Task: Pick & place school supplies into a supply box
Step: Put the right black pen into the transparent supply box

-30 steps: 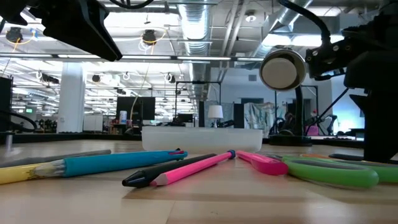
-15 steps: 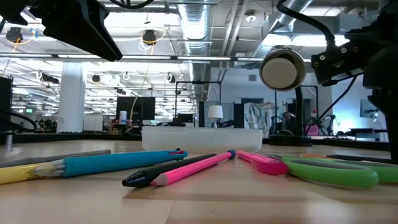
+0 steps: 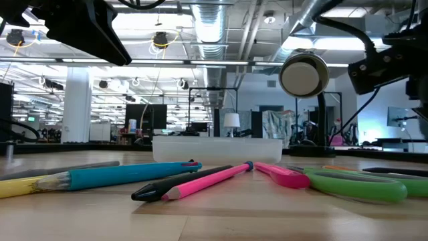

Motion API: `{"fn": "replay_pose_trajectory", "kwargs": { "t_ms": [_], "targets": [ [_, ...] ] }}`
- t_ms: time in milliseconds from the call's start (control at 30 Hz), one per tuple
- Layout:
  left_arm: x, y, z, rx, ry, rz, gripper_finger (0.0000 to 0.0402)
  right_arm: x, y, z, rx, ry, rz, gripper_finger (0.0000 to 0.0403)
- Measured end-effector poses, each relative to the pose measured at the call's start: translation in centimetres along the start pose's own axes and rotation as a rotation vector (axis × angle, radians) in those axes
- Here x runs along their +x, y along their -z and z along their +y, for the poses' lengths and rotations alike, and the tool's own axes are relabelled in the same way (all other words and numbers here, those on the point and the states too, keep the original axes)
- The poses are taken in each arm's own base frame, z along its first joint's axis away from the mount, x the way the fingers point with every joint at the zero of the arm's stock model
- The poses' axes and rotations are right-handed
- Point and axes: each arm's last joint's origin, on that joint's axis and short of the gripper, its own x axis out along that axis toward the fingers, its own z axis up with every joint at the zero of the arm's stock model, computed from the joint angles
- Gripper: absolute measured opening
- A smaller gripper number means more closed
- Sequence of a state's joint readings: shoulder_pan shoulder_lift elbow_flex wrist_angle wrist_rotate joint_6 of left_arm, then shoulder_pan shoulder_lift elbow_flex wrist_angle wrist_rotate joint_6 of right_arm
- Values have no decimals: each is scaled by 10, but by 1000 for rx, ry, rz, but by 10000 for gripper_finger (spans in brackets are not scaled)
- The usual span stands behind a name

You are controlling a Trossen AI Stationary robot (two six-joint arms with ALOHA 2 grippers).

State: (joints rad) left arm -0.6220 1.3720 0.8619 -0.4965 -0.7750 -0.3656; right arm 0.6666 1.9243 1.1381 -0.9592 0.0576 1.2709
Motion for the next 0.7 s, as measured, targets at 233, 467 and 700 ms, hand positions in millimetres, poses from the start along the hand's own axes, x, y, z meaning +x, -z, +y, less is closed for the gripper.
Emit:
{"fn": "replay_pose_trajectory", "kwargs": {
  "t_ms": [233,467,700],
  "targets": [
    [0,0,0,0,-8,-3,133,-2,-1,-3,-47,35,10,9],
    [0,0,0,-1,-17,-7,133,-7,-6,-7,-99,87,32,9],
    [0,0,1,-1,-20,-7,133,-9,-12,-14,-119,140,48,7]
  ]
}}
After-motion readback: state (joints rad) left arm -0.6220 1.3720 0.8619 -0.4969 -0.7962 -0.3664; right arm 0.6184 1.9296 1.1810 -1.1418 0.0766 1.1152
